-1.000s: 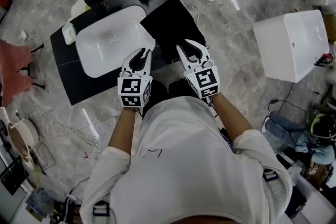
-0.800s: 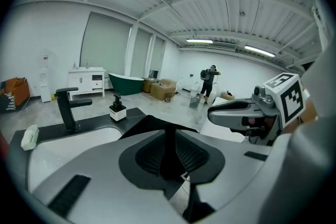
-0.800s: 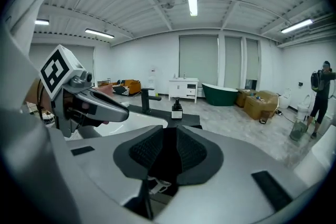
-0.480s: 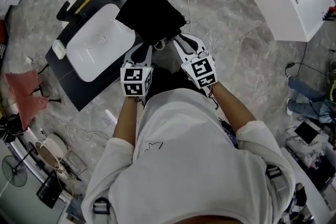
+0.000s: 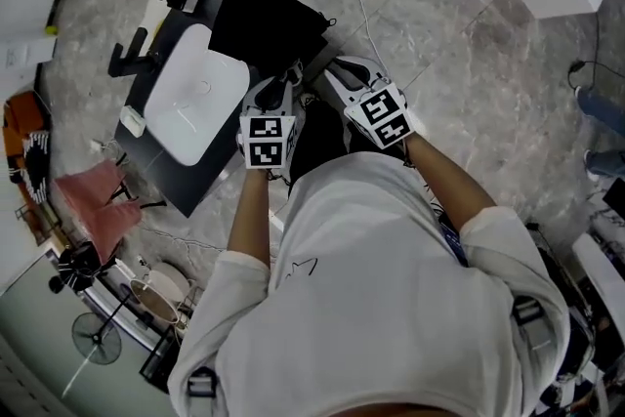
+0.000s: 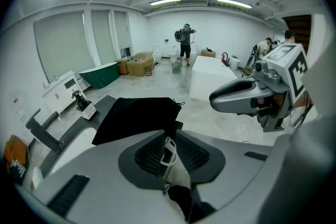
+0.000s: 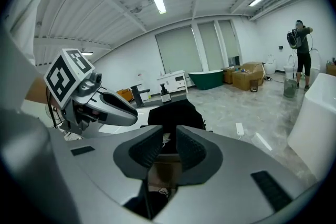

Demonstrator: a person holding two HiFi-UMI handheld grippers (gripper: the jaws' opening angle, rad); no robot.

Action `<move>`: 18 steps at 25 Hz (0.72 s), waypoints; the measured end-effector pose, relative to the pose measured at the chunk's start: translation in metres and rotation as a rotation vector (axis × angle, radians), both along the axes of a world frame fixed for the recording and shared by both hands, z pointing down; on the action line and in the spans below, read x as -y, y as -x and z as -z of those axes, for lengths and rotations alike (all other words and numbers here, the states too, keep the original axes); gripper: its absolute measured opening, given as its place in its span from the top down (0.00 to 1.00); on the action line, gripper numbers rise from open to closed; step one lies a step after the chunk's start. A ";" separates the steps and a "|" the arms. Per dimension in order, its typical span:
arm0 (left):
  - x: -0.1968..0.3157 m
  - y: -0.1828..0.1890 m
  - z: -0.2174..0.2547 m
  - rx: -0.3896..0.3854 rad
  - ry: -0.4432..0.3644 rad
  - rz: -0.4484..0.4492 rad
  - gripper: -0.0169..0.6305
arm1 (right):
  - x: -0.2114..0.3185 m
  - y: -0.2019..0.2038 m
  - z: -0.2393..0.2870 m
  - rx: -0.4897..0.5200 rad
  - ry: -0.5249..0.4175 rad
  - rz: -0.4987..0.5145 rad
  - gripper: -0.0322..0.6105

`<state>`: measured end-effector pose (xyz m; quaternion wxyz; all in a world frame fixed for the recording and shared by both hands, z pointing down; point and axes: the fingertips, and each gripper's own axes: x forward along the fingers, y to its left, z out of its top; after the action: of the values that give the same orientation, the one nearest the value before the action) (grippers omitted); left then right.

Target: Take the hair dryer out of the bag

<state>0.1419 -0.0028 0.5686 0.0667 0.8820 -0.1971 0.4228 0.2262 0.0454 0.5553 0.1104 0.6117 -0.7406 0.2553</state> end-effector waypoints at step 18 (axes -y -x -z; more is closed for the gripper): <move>0.034 -0.007 -0.071 0.251 -0.002 -0.293 0.72 | 0.001 -0.006 -0.043 0.077 0.141 -0.211 0.84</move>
<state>0.1488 -0.0370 0.6399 -0.0218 0.8417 -0.0737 0.5345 0.2320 0.0448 0.5983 0.0972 0.6667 -0.6560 0.3403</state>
